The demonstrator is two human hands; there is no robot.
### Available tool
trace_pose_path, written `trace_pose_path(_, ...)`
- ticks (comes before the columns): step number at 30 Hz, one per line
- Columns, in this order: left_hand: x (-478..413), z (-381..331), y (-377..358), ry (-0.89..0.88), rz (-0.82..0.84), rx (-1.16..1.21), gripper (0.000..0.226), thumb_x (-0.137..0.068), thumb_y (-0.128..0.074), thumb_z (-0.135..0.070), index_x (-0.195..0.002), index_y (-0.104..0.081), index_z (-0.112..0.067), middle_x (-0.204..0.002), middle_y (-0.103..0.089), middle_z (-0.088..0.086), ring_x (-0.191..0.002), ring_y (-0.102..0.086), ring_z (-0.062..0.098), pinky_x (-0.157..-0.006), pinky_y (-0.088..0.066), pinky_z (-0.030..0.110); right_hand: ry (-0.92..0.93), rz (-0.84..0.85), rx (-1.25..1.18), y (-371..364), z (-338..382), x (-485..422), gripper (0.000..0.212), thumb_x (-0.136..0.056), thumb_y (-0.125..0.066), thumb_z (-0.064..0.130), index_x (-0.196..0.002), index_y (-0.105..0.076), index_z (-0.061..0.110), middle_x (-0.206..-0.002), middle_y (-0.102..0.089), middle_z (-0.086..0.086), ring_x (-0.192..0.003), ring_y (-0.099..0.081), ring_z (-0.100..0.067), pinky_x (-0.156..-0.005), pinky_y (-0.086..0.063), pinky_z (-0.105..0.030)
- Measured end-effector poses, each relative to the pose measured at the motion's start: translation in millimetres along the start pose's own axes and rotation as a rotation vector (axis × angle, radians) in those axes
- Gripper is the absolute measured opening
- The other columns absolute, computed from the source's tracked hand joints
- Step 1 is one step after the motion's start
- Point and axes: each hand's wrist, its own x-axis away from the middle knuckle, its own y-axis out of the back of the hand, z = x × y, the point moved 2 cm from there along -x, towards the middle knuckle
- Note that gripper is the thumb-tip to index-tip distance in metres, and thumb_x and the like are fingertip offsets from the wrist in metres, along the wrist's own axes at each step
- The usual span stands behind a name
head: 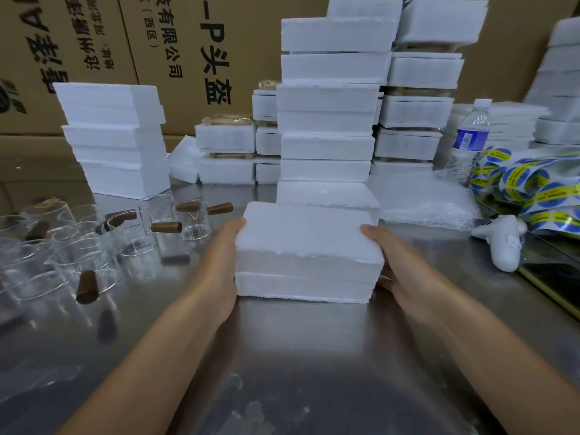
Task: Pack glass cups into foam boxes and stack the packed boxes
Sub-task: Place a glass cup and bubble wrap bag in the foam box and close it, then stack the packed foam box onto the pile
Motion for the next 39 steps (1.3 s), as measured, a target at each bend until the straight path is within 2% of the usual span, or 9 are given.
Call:
trace_pose_path(3, 3.0, -7.4, 1.2, -0.074, -0.035, 0.086, 0.019, -0.089, -0.052, -0.036, -0.089, -0.066, -0.023, -0.100, -0.069, 0.005, -0.088, -0.062, 0.025, -0.085, -0.047, 0.041, 0.014, 0.190, -0.077, -1.5, 6.3, 3.5, 0.054, -0.064, -0.067, 0.057, -0.109, -0.066, 0.027, -0.102, -0.073, 0.002, -0.088, -0.069, -0.017, -0.088, -0.049, -0.036)
trace_pose_path(6, 2.0, -12.7, 4.1, -0.086, 0.011, 0.159, 0.019, -0.090, -0.051, -0.036, -0.094, -0.066, -0.024, -0.098, -0.070, 0.001, -0.086, -0.063, 0.023, -0.079, -0.048, 0.039, 0.039, 0.298, -0.066, 2.4, 13.8, 4.0, 0.064, -0.050, -0.068, 0.061, -0.107, -0.064, 0.033, -0.098, -0.073, 0.005, -0.081, -0.070, -0.014, -0.078, -0.052, -0.037)
trace_pose_path(10, 4.1, -13.4, 2.7, -0.090, 0.105, 0.118, 0.022, -0.093, -0.046, -0.034, -0.095, -0.064, -0.022, -0.093, -0.071, 0.003, -0.081, -0.063, 0.021, -0.077, -0.048, 0.039, 0.061, 0.248, -0.087, 8.3, 14.8, -1.0, 0.064, -0.046, -0.069, 0.061, -0.103, -0.065, 0.032, -0.093, -0.074, 0.001, -0.076, -0.071, -0.016, -0.070, -0.053, -0.033)
trace_pose_path(15, 4.4, -10.0, -0.2, -0.074, 0.080, 0.036, 0.030, -0.095, -0.047, -0.034, -0.110, -0.064, -0.016, -0.115, -0.068, 0.013, -0.101, -0.062, 0.028, -0.098, -0.043, 0.053, 0.057, 0.191, -0.130, 11.0, 10.5, -4.2, 0.066, -0.051, -0.069, 0.061, -0.108, -0.063, 0.029, -0.091, -0.075, -0.003, -0.079, -0.072, -0.019, -0.064, -0.057, -0.033)
trace_pose_path(21, 2.7, -7.8, 1.9, -0.074, 0.070, 0.040, 0.023, -0.093, -0.054, -0.035, -0.099, -0.069, -0.019, -0.097, -0.074, 0.003, -0.092, -0.066, 0.024, -0.088, -0.050, 0.043, 0.052, 0.147, -0.162, 12.0, 10.7, -5.1, 0.074, -0.045, -0.074, 0.058, -0.109, -0.062, 0.023, -0.086, -0.074, -0.005, -0.073, -0.072, -0.019, -0.058, -0.055, -0.030)
trace_pose_path(26, 3.9, -7.8, 3.6, -0.078, 0.056, 0.025, 0.030, -0.090, -0.057, -0.037, -0.106, -0.069, -0.014, -0.104, -0.073, 0.006, -0.095, -0.065, 0.023, -0.080, -0.050, 0.037, 0.063, 0.108, -0.161, 14.0, 9.2, -5.8, 0.076, -0.047, -0.069, 0.059, -0.112, -0.058, 0.021, -0.081, -0.074, 0.001, -0.067, -0.070, -0.014, -0.056, -0.055, -0.029)
trace_pose_path(30, 7.7, -8.6, 2.1, -0.128, 0.127, 0.059, 0.043, -0.076, -0.059, -0.048, -0.104, -0.069, -0.017, -0.107, -0.073, 0.004, -0.102, -0.066, 0.024, -0.092, -0.049, 0.040, 0.075, 0.071, -0.169, 14.4, 10.8, -4.9, 0.056, -0.071, -0.063, 0.049, -0.118, -0.055, 0.019, -0.098, -0.070, -0.005, -0.073, -0.068, -0.016, -0.061, -0.053, -0.030)
trace_pose_path(35, 10.5, -19.7, 4.1, -0.085, 0.304, 0.593, 0.050, -0.085, -0.053, -0.041, -0.121, -0.058, -0.007, -0.111, -0.069, 0.007, -0.109, -0.063, 0.022, -0.087, -0.048, 0.033, 0.108, 0.046, -0.320, 9.9, 29.2, -2.1, 0.027, -0.084, -0.053, 0.041, -0.099, -0.060, 0.020, -0.103, -0.055, -0.009, -0.092, -0.046, -0.025, -0.076, -0.041, -0.037)
trace_pose_path(39, 4.7, -15.4, 8.1, 0.000, 0.290, 0.770, 0.041, -0.089, -0.053, -0.032, -0.121, -0.056, -0.007, -0.111, -0.070, 0.011, -0.107, -0.065, 0.025, -0.081, -0.051, 0.037, 0.082, 0.075, -0.429, 7.2, 51.9, -8.7, 0.037, -0.068, -0.060, 0.046, -0.095, -0.061, 0.022, -0.095, -0.052, -0.006, -0.088, -0.048, -0.023, -0.073, -0.043, -0.033)
